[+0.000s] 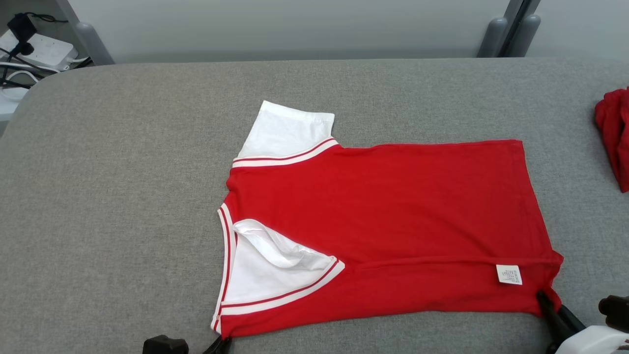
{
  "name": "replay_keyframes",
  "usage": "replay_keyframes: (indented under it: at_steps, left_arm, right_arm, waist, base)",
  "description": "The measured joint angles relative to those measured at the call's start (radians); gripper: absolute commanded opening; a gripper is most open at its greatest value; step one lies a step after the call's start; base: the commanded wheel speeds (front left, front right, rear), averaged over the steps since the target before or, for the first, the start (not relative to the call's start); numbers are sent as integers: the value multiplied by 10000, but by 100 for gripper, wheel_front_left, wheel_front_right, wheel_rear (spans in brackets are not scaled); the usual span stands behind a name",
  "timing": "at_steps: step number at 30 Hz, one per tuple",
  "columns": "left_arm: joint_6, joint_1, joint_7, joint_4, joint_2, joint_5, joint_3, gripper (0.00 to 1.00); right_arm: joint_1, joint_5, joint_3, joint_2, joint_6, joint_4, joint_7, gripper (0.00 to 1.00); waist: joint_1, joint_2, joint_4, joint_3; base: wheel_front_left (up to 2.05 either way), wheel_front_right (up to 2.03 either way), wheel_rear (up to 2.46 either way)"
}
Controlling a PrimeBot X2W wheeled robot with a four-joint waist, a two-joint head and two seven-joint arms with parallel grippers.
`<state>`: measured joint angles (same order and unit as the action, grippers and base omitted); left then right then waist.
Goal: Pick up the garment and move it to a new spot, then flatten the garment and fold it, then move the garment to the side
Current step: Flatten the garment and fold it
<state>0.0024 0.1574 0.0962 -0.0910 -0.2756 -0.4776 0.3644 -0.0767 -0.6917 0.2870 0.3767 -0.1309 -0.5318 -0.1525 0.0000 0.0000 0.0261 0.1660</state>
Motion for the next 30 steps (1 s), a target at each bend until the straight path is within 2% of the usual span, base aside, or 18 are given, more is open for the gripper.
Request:
replay_keyframes:
  at_steps: [1,2,3,4,7,10,18,21,24,30]
  left_arm:
    - [0,-15,0,-79,8,0,0,0]
    - [4,-19,-10,-161,25,-2,-4,32]
    - [35,-20,-19,-230,46,-2,-6,51]
    - [94,-20,-44,-290,67,-2,-10,98]
    - [332,-17,-174,-437,94,0,-96,100]
    - [368,-12,-244,-495,-36,6,-236,100]
    - [1101,-24,-1250,167,-234,17,-1170,100]
    - [1371,-268,-1653,447,-12,21,-1304,100]
    - [1490,-1095,-2013,673,499,35,-1220,100]
    - [1342,-2575,-1939,109,976,-23,-988,100]
  right_arm:
    - [35,35,-38,-23,0,12,0,100]
    - [53,104,-98,-50,-2,21,-2,100]
    - [60,190,-178,-69,-2,19,-2,100]
    - [69,249,-261,-65,-2,19,-2,100]
    - [195,512,-558,-38,0,27,-17,100]
    - [325,1039,-930,54,0,94,-245,100]
    - [284,2554,-1818,-211,0,1112,-779,100]
    - [128,2892,-1778,-500,0,1555,-855,100]
    - [-350,3200,-1371,-911,0,1841,-871,100]
    - [-1004,3271,-838,-1129,0,1935,-945,100]
  waist:
    - [0,0,-14,-13]
    - [1,0,-33,-25]
    - [0,0,-53,-39]
    - [0,0,-74,-59]
    - [0,0,-128,-124]
    - [0,0,-146,-175]
    - [0,0,-121,-245]
    - [0,0,-128,-190]
    - [0,0,-167,-83]
    - [0,0,-181,306]
  base:
    - [0,0,0]
    - [0,0,0]
    - [0,0,0]
    - [0,0,0]
    - [0,0,0]
    - [0,0,0]
    - [0,0,0]
    - [0,0,0]
    - [0,0,0]
    - [0,0,0]
